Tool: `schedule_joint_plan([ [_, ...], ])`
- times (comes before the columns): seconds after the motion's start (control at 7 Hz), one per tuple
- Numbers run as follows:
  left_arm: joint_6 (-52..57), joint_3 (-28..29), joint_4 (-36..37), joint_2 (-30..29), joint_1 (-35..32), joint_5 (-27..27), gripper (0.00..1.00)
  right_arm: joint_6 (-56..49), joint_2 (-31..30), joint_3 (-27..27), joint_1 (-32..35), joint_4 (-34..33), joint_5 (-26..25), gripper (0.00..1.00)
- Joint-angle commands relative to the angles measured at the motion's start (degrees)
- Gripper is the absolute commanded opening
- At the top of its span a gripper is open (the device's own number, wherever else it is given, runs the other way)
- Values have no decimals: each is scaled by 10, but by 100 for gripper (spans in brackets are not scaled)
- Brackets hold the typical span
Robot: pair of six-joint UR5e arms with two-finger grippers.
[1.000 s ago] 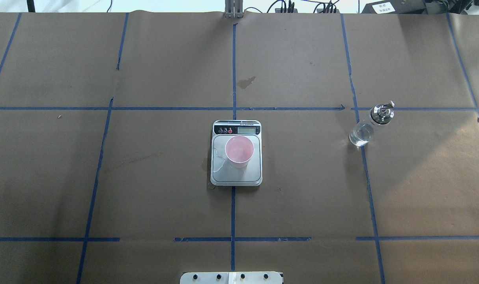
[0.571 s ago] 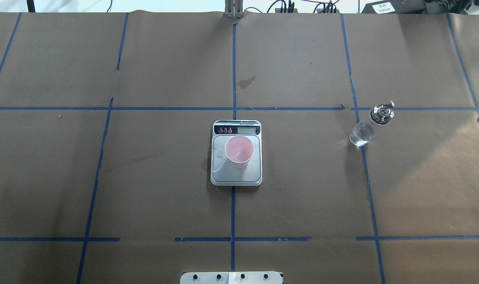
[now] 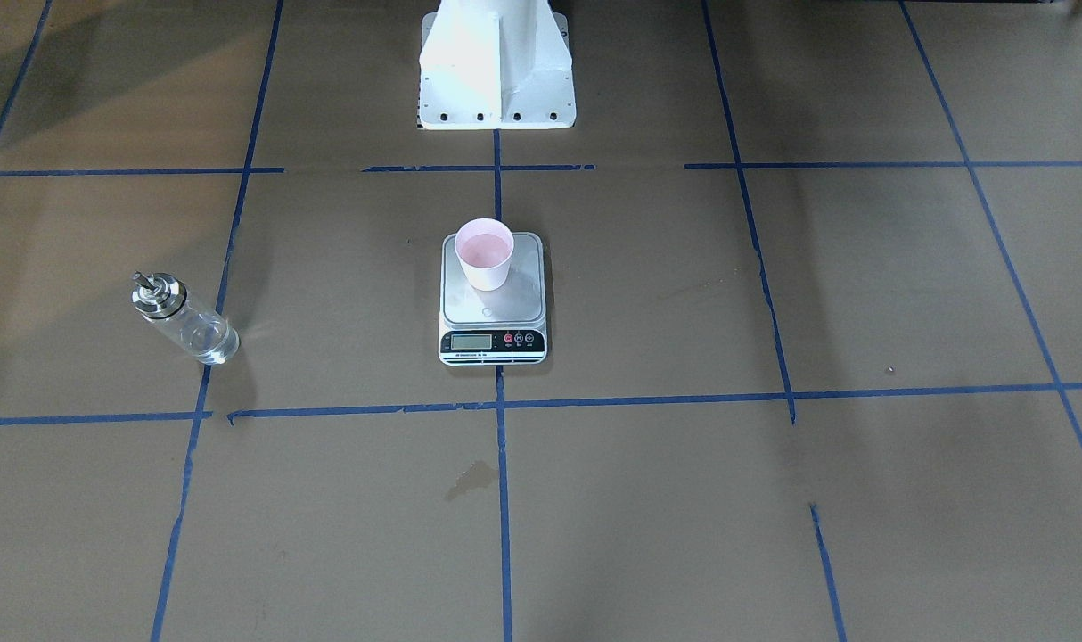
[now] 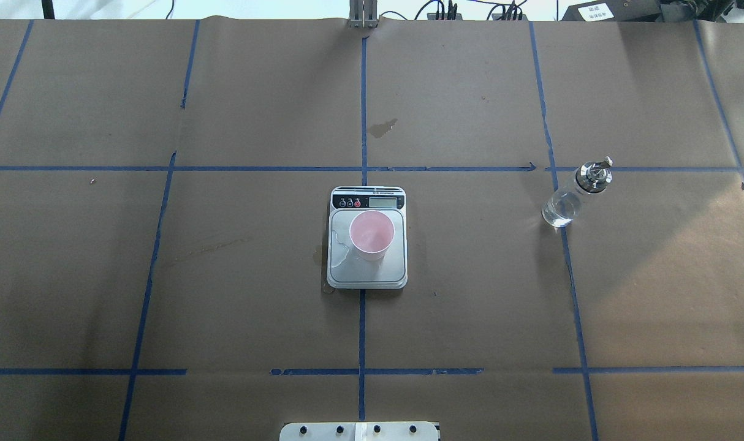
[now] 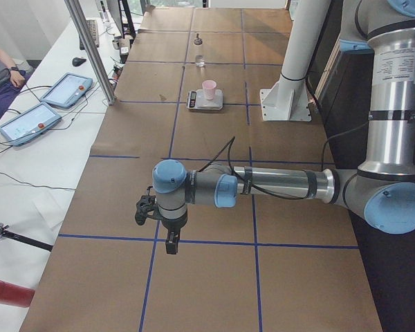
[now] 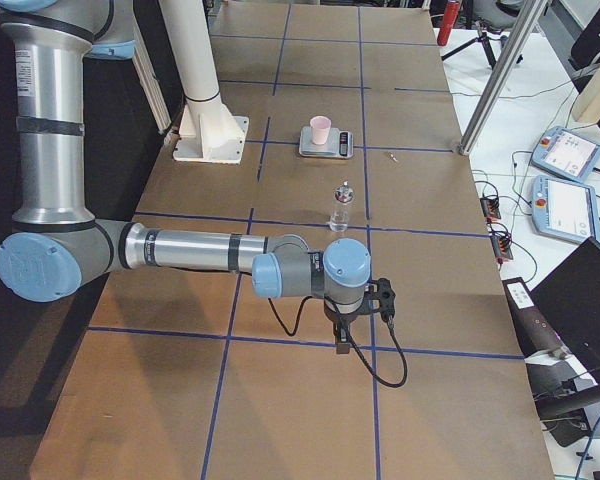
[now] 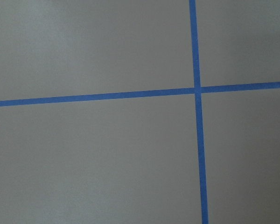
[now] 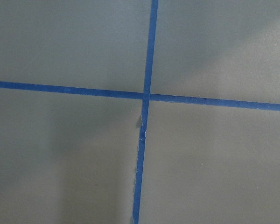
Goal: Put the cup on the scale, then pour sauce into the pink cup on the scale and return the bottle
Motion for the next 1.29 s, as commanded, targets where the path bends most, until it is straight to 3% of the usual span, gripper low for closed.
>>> schedule_joint_plan([
  [0.0,0,0,0,-1,0,0,100,1,0,-1,0,0,-1,100],
  [1.14,0,0,-1,0,0,-47,100,30,0,2,0,3,-1,100],
])
